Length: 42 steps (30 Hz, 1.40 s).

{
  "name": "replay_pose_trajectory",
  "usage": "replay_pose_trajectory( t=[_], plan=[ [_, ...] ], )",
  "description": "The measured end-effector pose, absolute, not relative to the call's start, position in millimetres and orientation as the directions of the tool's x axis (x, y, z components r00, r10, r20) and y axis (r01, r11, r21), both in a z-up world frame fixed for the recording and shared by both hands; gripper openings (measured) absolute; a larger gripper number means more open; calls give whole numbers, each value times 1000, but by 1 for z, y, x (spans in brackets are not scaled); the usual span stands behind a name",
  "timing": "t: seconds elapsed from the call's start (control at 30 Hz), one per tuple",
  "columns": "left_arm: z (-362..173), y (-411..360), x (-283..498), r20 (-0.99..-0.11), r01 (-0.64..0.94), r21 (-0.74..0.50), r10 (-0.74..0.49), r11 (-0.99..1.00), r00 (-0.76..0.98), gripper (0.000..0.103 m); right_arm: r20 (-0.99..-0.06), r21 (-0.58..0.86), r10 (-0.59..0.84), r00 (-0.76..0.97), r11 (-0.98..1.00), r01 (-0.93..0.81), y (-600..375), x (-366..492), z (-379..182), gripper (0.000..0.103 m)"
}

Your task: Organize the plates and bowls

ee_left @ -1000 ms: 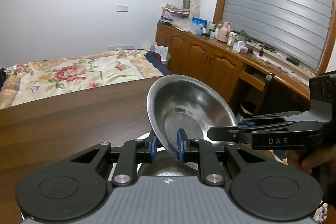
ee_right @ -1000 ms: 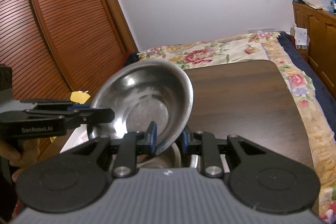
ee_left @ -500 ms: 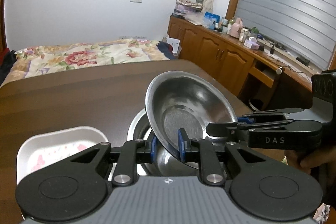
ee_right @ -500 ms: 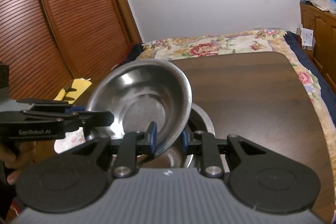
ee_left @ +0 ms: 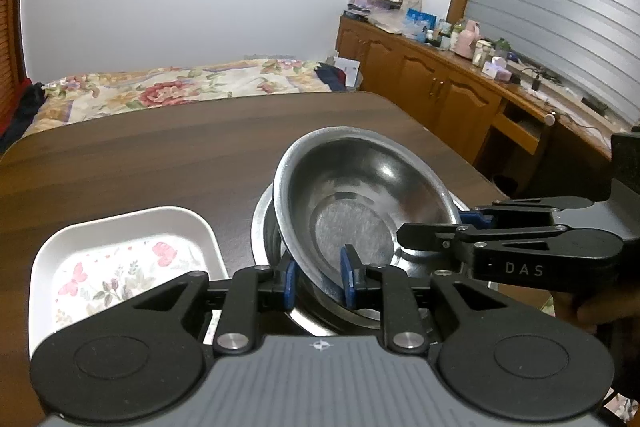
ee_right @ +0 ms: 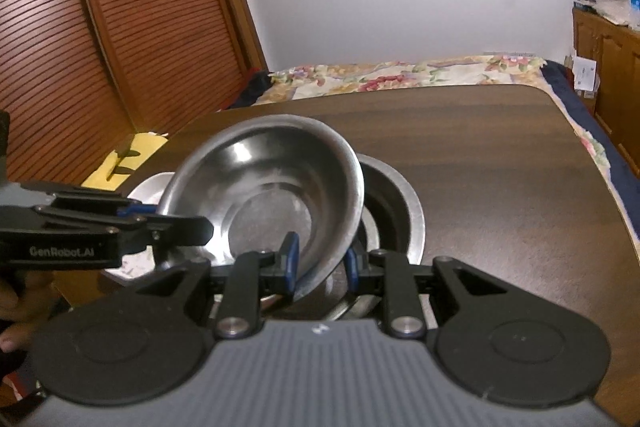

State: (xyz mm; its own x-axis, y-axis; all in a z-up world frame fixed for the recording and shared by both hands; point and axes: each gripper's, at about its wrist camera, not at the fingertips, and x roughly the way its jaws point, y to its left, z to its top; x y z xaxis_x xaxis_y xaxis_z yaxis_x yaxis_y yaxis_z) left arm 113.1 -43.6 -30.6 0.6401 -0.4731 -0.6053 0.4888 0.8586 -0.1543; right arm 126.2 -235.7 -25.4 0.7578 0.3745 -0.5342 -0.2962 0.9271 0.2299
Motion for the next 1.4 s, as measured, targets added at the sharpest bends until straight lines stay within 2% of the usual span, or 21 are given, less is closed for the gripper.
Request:
replay_pose_trajectory(
  t=[0.37,0.83,0.93,1.03,1.1,1.17,1.27,1.4],
  plan=[
    [-33,-46,112,-612,474,-145,-455,868,647,26,-532,94,299,792,951,-295,-219,120,-26,33],
    [-32,-34,106,-585,447,-164,-452,879,674,27,-501,93,289,816,955,-280,-224,112,-21,48],
    [-28,-31,101,-561,441,-164,-451,882,694,34,-479,108,287,830,957,-269,-230,108,-18,48],
    [-24,-28,95,-525,427,-146,-436,892,731,47,-455,110,280,845,960,-258,-235,104,-18,49],
    [-24,-27,90,-494,409,-123,-413,904,765,62,-442,94,256,860,966,-240,-235,102,-19,50],
    [-26,-27,86,-462,389,-105,-391,915,796,69,-426,95,250,869,968,-232,-237,101,-20,51],
    [-29,-30,85,-436,366,-89,-367,926,822,72,-402,78,231,886,973,-219,-238,98,-22,68],
    [-36,-34,83,-424,353,-75,-350,933,835,74,-402,72,215,890,976,-204,-236,102,-30,71]
  ],
)
